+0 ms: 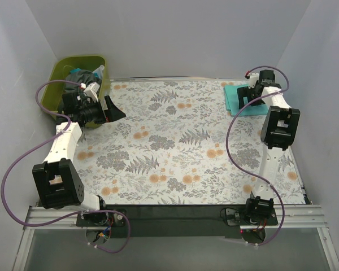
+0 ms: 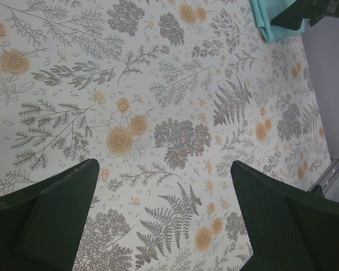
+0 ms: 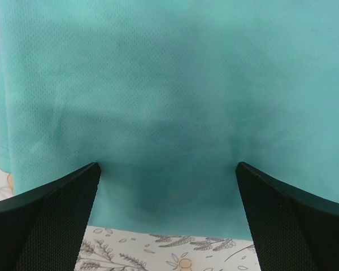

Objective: Fold and stack the t-shirts

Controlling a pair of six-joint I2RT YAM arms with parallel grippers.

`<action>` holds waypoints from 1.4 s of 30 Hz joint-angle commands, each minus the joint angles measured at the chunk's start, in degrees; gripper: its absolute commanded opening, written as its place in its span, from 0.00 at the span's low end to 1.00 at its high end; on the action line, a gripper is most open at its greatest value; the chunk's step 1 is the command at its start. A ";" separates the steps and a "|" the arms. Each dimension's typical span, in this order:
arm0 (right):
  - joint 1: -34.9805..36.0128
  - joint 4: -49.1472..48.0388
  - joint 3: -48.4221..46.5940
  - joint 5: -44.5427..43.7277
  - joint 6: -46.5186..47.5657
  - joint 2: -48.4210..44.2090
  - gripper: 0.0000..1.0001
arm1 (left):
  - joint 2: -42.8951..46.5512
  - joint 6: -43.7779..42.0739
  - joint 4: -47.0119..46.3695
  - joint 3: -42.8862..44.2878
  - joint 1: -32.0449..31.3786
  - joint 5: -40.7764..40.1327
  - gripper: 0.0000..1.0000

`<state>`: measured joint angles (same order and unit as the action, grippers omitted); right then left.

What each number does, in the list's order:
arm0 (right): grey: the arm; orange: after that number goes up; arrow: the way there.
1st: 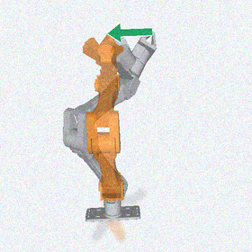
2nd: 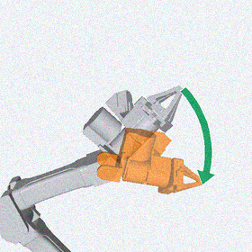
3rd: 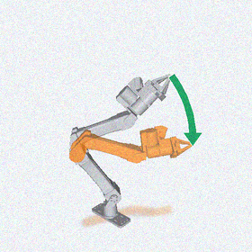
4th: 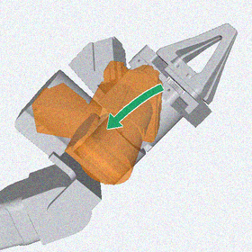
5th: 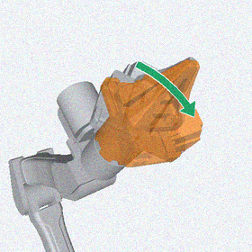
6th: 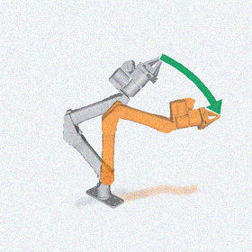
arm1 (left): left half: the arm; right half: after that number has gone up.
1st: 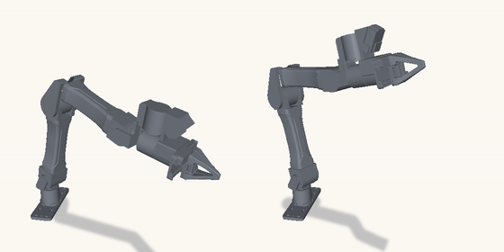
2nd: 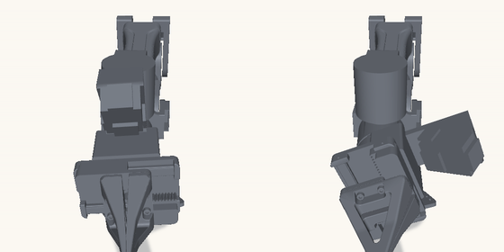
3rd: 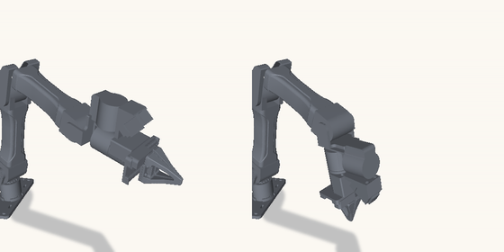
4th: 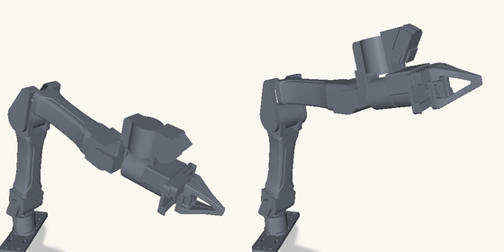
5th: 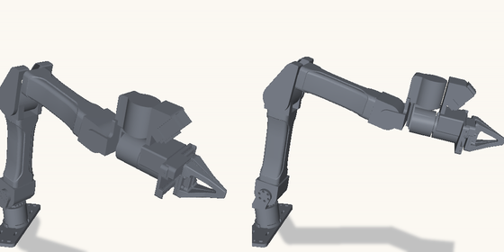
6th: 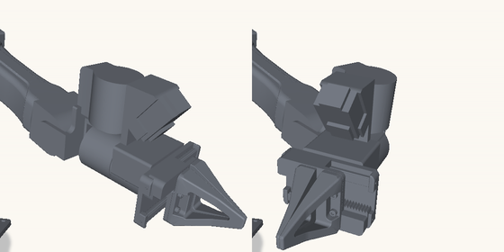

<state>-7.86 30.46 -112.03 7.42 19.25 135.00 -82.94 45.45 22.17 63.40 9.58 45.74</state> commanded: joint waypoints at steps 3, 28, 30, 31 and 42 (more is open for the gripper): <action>-0.23 -0.93 -4.42 -3.64 -3.77 4.12 0.93 | 0.50 0.25 -0.82 0.77 0.00 -0.03 0.98; 1.88 -2.51 -9.36 3.82 -0.26 -12.20 0.98 | 2.60 -0.63 0.68 4.81 0.00 -2.75 0.98; 2.41 -1.64 -8.39 4.44 0.35 -15.97 0.98 | 2.95 -0.72 1.20 5.51 0.08 -3.46 0.98; 3.02 -1.28 -7.16 5.31 0.79 -17.39 0.98 | 3.04 -0.37 1.47 5.95 0.08 -4.24 0.98; 9.42 9.62 19.98 11.56 -0.87 -44.52 0.98 | 0.76 -5.02 15.61 10.79 -3.86 -5.55 0.98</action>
<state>0.27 33.58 -99.90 15.70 19.79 95.83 -82.78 43.20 31.62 73.69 8.29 42.19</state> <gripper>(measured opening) 0.984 0.982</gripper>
